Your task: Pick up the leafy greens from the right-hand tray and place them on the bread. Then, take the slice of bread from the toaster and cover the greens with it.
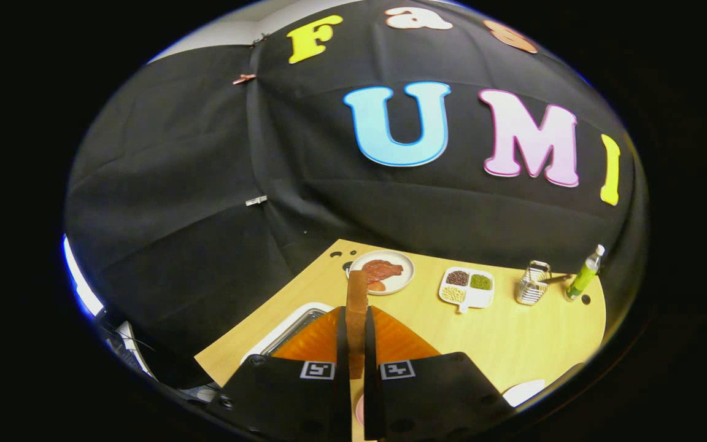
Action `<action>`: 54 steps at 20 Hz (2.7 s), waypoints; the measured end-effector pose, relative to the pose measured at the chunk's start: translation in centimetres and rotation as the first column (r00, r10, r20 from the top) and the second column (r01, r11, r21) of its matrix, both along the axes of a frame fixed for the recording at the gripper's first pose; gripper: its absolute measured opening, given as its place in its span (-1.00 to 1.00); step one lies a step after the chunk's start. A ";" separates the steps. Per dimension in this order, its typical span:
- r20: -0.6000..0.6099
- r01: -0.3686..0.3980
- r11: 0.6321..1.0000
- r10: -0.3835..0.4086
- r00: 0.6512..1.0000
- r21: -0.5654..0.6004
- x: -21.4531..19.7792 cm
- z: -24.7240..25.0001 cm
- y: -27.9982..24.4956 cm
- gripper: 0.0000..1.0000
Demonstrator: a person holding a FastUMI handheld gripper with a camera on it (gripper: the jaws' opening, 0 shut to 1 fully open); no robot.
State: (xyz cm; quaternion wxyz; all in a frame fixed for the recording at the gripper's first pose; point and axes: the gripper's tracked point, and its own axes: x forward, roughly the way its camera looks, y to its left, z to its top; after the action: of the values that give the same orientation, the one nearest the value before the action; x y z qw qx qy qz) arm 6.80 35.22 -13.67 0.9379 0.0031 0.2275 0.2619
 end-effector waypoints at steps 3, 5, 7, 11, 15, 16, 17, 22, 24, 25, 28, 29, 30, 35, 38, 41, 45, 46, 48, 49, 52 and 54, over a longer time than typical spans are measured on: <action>-0.084 0.038 0.998 -0.034 0.996 0.048 -0.4 -3.0 -2.9 -0.76; -0.144 0.054 0.997 -0.045 0.989 0.059 -1.0 -5.4 -4.5 -0.76; -0.212 0.070 0.995 -0.052 0.976 0.077 -1.7 -7.8 -5.3 -0.76; -0.299 0.081 0.993 -0.052 0.953 0.085 -2.6 -11.9 -6.3 -0.76; -0.375 0.114 0.988 -0.068 0.925 0.102 -2.8 -15.7 -7.6 -0.76; -0.391 0.129 0.987 -0.080 0.917 0.100 -2.7 -16.6 -8.1 -0.76; -0.404 0.142 0.985 -0.092 0.910 0.098 -2.6 -17.2 -8.6 -0.75; -0.433 0.192 0.978 -0.139 0.891 0.081 -2.5 -18.8 -10.9 -0.76; -0.445 0.218 0.974 -0.168 0.880 0.063 -2.7 -19.6 -11.9 -0.75; -0.460 0.239 0.970 -0.191 0.867 0.048 -2.9 -20.1 -12.4 -0.74; -0.477 0.274 0.962 -0.235 0.847 0.011 -3.4 -21.3 -13.8 -0.68; -0.476 0.281 0.960 -0.248 0.844 -0.001 -3.4 -21.8 -14.2 -0.64; -0.481 0.288 0.958 -0.259 0.838 -0.014 -3.7 -22.3 -14.7 -0.62; -0.491 0.324 0.943 -0.318 0.811 -0.076 -4.0 -23.6 -16.7 -0.15; -0.473 0.342 0.935 -0.342 0.812 -0.089 -3.8 -23.3 -17.6 0.51; -0.459 0.377 0.924 -0.364 0.811 -0.066 -3.7 -21.7 -18.2 0.96; -0.372 0.405 0.911 -0.402 0.836 -0.075 -2.7 -17.4 -20.0 0.98; -0.335 0.407 0.910 -0.408 0.849 -0.077 -2.5 -15.7 -20.5 0.98; -0.252 0.400 0.913 -0.406 0.879 -0.077 -1.9 -11.8 -21.4 0.98; -0.201 0.401 0.914 -0.406 0.891 -0.069 -1.5 -9.5 -22.0 0.98; -0.054 0.403 0.915 -0.404 0.913 -0.025 -1.0 -2.5 -23.1 0.98; 0.039 0.401 0.916 -0.401 0.915 0.011 -1.1 2.1 -23.6 0.98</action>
State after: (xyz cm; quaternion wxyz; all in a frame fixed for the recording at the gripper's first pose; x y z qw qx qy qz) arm 5.67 11.59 -11.53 0.9760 0.0457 0.2029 0.0643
